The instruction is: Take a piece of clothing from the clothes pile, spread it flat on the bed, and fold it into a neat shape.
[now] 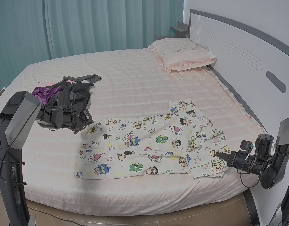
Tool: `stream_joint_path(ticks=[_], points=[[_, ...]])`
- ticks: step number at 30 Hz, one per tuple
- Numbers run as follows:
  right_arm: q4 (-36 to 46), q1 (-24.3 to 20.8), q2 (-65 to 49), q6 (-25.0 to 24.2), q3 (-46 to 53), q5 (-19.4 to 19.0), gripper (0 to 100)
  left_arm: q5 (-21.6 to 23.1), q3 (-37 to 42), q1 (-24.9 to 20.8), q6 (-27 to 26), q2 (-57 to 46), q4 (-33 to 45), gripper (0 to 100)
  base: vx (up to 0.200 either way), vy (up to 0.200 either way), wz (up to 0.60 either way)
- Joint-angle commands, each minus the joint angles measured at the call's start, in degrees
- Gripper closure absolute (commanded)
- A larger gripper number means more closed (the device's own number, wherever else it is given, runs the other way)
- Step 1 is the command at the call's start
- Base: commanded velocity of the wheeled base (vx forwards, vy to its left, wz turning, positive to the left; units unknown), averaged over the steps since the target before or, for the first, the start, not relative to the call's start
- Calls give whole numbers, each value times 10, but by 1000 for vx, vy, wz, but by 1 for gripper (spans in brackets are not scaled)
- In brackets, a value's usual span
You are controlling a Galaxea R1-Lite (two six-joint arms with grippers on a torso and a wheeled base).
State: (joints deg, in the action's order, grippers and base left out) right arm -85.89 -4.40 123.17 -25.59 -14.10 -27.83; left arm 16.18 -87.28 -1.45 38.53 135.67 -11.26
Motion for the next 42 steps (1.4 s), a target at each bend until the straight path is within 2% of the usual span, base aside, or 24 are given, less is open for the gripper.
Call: stream_joint_path(ticks=[1,6,7,15,24,29,39,42], points=[[-14,9,-13,-2,-1,5,100,1,19,2,34,-36,1,100,0,0,0],[-18,12,-4,-1,-2,24,100,2,51,2,50,-69,2,100,0,0,0],[-18,12,-1,-1,-5,24,0,2,58,3,50,-73,0,100,0,0,0],[-16,20,-5,5,1,28,0,2,77,10,54,-91,1,100,0,0,0],[-38,74,-50,4,14,42,0,22,125,16,128,-140,-4,100,0,0,0],[-38,76,-72,-1,30,38,0,53,157,15,138,-158,-10,100,200,0,0],[-38,84,-93,-2,39,37,0,54,183,15,145,-172,-12,100,200,0,0],[-38,84,-94,-2,40,37,0,53,201,15,144,-177,-27,100,0,0,0]])
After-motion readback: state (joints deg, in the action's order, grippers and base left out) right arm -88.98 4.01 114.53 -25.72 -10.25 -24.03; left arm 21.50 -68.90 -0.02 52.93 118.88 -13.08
